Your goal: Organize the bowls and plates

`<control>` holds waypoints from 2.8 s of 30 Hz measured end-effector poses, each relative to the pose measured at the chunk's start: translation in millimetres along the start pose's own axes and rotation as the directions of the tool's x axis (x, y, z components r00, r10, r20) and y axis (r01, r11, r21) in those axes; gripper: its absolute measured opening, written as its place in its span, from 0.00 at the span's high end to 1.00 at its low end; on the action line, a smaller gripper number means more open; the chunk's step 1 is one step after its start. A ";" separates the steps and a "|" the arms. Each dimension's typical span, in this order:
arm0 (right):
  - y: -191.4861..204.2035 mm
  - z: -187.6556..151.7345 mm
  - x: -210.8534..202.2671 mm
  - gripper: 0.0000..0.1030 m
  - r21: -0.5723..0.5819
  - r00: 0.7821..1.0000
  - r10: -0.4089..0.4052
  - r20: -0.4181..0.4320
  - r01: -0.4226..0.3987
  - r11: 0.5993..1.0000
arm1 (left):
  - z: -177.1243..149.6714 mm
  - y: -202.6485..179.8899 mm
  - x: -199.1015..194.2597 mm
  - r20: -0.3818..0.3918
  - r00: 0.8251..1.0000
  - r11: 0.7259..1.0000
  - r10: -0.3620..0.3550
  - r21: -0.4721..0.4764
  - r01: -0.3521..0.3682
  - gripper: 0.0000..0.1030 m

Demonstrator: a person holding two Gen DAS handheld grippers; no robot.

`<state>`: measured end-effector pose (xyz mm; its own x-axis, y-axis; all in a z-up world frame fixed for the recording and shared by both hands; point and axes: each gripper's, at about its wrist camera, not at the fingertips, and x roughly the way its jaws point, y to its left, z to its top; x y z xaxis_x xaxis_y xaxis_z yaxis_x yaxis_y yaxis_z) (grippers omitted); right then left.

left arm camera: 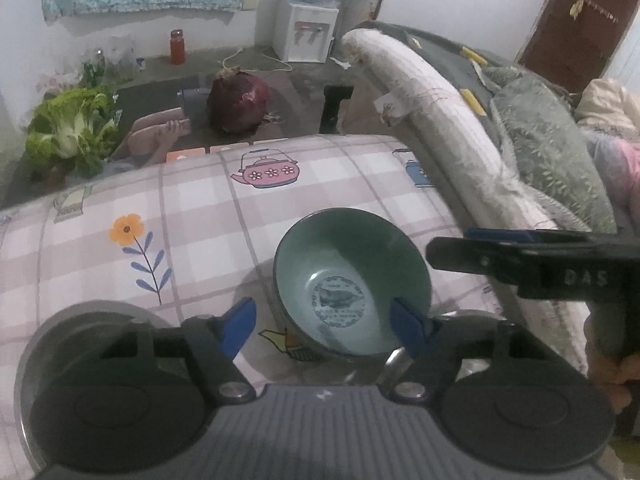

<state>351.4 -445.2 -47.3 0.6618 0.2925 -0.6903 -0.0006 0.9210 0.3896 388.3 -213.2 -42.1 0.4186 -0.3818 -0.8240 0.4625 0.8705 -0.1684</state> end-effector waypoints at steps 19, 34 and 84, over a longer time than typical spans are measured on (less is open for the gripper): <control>-0.4 -6.3 49.4 0.81 -0.011 0.994 -0.037 -0.100 0.036 0.999 | -2.1 7.3 31.0 -0.036 0.996 0.997 0.078 -0.016 -0.079 0.78; 14.7 -10.7 58.3 0.86 -0.045 0.993 -0.030 -0.116 0.025 0.999 | -12.2 24.9 20.1 -0.040 0.997 0.995 0.059 -0.080 -0.062 0.82; 13.5 -14.2 80.6 0.85 0.028 0.983 -0.026 -0.183 0.031 0.999 | -18.4 19.5 41.2 -0.083 0.995 0.990 0.061 -0.124 -0.072 0.75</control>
<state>394.1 -405.5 -106.4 0.5130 0.3108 -0.8001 0.0413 0.9221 0.3847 400.2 -206.3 -89.2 0.3796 -0.3004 -0.8750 0.3306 0.9274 -0.1749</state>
